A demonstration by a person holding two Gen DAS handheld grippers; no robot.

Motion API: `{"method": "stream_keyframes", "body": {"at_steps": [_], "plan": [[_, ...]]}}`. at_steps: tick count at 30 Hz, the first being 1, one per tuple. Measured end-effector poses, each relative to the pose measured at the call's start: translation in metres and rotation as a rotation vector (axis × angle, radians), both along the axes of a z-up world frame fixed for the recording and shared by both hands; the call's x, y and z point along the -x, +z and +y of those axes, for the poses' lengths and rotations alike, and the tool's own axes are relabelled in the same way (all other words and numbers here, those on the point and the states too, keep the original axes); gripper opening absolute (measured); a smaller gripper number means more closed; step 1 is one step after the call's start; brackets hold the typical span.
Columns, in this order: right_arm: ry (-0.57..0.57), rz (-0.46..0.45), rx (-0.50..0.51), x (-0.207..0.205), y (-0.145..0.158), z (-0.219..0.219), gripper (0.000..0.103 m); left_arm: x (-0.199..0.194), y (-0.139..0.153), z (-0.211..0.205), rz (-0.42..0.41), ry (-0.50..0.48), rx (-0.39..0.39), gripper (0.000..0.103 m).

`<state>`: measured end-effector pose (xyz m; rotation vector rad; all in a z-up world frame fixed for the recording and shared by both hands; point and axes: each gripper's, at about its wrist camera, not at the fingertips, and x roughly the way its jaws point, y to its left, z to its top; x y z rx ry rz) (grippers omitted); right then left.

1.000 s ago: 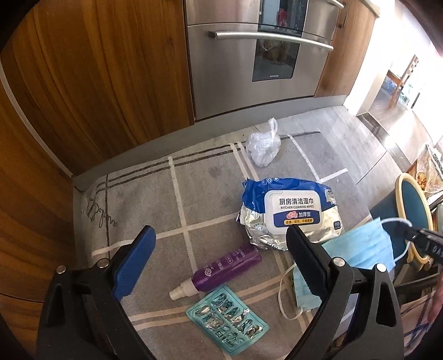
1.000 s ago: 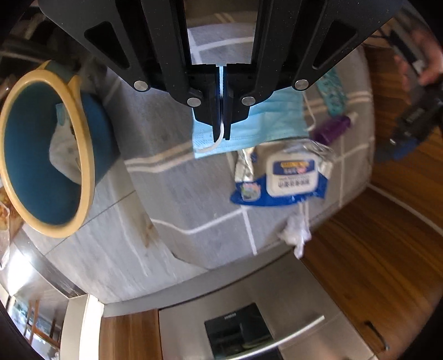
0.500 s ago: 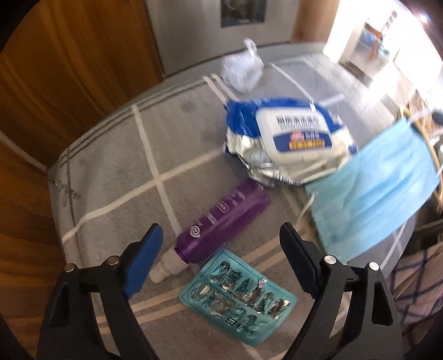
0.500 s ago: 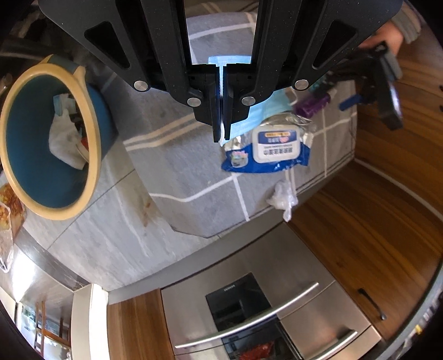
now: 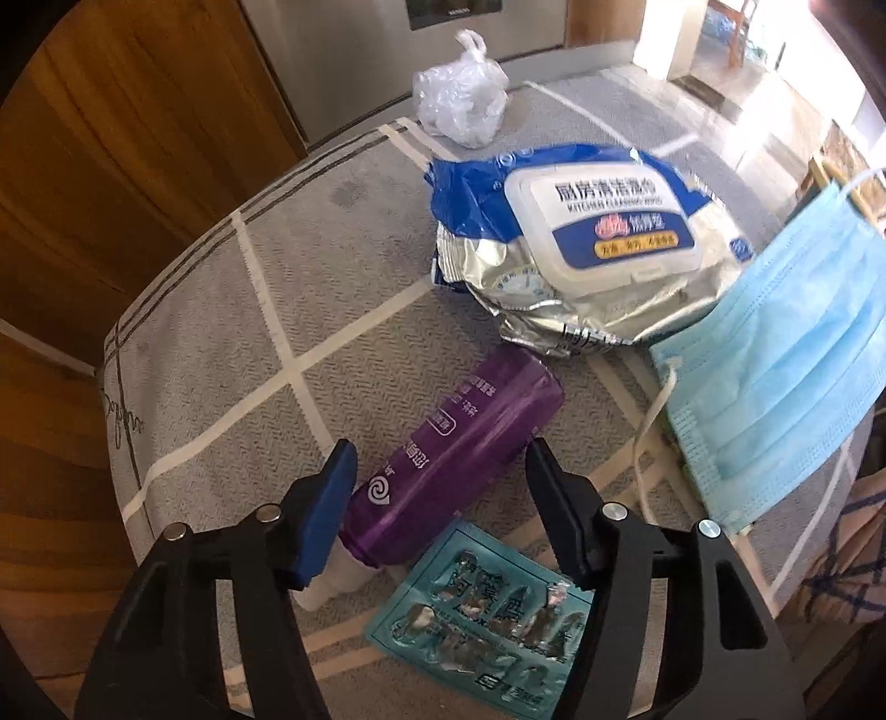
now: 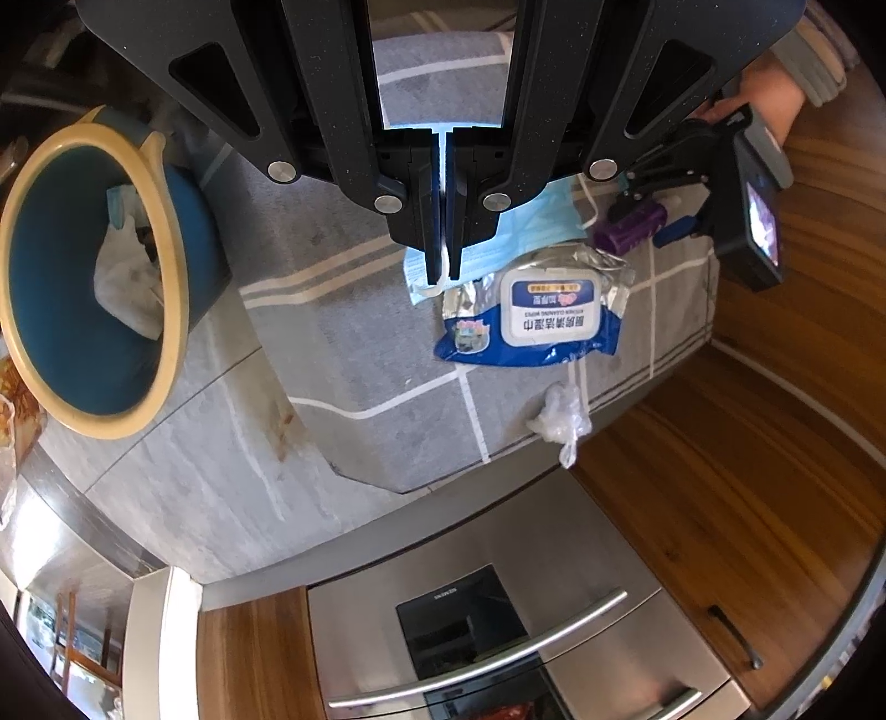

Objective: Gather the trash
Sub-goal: 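Grasp the purple bottle with the left tool while the right tool grasps the blue mask, then carry the purple bottle and blue mask with both tools over the bin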

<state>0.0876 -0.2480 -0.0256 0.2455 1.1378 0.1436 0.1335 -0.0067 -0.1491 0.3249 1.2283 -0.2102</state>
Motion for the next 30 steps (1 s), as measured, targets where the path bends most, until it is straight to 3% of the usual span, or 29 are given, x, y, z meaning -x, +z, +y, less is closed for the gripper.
{"method": "stream_keyframes", "body": {"at_steps": [3,5,7,9,13,19,27,30], "plan": [[0.003,0.002,0.002,0.000,-0.001,0.002,0.002,-0.006,-0.004,0.004,0.006,0.015,0.021,0.062],[0.004,0.003,0.004,0.000,-0.001,0.002,0.002,-0.009,-0.005,0.009,0.021,0.062,0.043,0.053],[0.004,0.005,0.006,0.000,-0.001,0.004,0.002,-0.013,-0.005,0.019,0.032,0.091,0.049,0.038],[0.004,0.006,0.005,0.000,-0.001,0.005,0.002,-0.015,-0.005,0.028,0.043,0.135,0.069,0.034],[0.016,-0.003,0.010,0.000,0.001,0.008,0.002,-0.020,-0.001,0.045,0.022,0.203,0.072,0.032],[0.031,-0.035,-0.023,0.001,0.012,0.010,0.002,-0.025,0.037,0.063,-0.103,0.283,0.149,0.032],[0.095,-0.156,-0.099,0.011,0.057,0.017,0.002,-0.020,0.084,0.029,-0.235,0.216,0.247,0.032],[0.110,-0.204,-0.111,0.016,0.073,0.016,0.002,-0.015,0.098,0.010,-0.277,0.156,0.242,0.032]]}}
